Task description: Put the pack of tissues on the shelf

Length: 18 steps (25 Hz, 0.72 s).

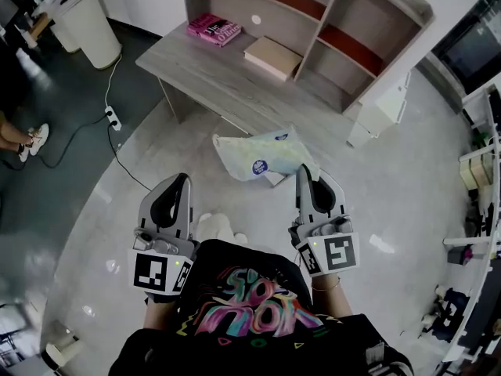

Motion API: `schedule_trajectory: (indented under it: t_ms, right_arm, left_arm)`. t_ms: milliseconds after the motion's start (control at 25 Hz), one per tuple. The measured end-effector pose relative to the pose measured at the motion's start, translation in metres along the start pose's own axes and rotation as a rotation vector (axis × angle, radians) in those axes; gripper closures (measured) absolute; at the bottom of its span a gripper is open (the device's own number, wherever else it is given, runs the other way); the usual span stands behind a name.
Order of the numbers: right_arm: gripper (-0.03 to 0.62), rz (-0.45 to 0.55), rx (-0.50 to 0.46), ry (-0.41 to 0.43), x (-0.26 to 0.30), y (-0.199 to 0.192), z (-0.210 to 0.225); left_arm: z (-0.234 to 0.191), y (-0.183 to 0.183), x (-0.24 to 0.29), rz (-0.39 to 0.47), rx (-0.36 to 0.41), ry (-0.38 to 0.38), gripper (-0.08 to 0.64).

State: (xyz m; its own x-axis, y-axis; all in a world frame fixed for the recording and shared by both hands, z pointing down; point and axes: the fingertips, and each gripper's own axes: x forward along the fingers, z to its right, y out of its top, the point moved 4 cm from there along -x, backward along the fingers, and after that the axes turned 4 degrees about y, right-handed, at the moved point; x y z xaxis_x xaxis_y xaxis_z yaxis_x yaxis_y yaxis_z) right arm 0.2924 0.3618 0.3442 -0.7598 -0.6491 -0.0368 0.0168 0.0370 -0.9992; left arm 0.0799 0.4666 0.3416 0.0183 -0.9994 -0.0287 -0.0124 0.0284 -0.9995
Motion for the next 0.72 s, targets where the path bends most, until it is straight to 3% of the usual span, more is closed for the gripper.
schedule_trajectory:
  t_ms: [360, 720]
  right_arm:
    - [0.575, -0.013, 0.005, 0.044, 0.06, -0.008, 0.008]
    - [0.574, -0.011, 0.026, 0.009, 0.189, -0.001, 0.026]
  left_arm:
    - [-0.03, -0.013, 0.045, -0.012, -0.023, 0.002, 0.535]
    - [-0.124, 0.002, 0.152, 0.003, -0.02, -0.031, 0.535]
